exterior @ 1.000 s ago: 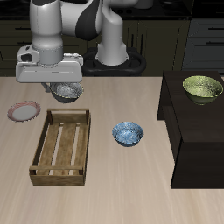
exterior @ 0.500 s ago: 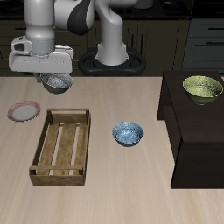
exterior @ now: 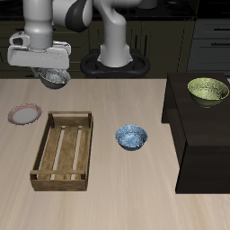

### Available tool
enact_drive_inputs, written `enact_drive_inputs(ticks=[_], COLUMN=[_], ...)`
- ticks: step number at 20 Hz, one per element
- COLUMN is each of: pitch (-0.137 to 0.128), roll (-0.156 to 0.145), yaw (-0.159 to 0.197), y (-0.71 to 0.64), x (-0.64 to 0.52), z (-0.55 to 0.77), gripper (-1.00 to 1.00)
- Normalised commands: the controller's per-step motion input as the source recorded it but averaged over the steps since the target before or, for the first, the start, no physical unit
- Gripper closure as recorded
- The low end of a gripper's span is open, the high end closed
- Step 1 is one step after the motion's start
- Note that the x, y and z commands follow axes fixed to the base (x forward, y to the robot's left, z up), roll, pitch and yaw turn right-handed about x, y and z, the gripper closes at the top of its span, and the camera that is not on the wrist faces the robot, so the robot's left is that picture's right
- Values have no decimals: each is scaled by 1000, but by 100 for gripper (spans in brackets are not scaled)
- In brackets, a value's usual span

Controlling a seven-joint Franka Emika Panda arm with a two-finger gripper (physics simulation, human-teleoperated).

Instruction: Place the black bowl on the plate

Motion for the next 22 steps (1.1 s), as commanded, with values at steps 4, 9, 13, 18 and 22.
enact_drive_inputs(ticks=[4, 9, 13, 18, 22], pitch=[7, -28, -2, -20, 12], roll=[-34, -46, -44, -8, 16], yaw=[-35, 6, -10, 16, -3], y=[-261, -319, -291, -169, -170], x=[-200, -216, -286, -357, -349], z=[-23, -42, -72, -54, -135], gripper=[100, 100, 100, 100, 100])
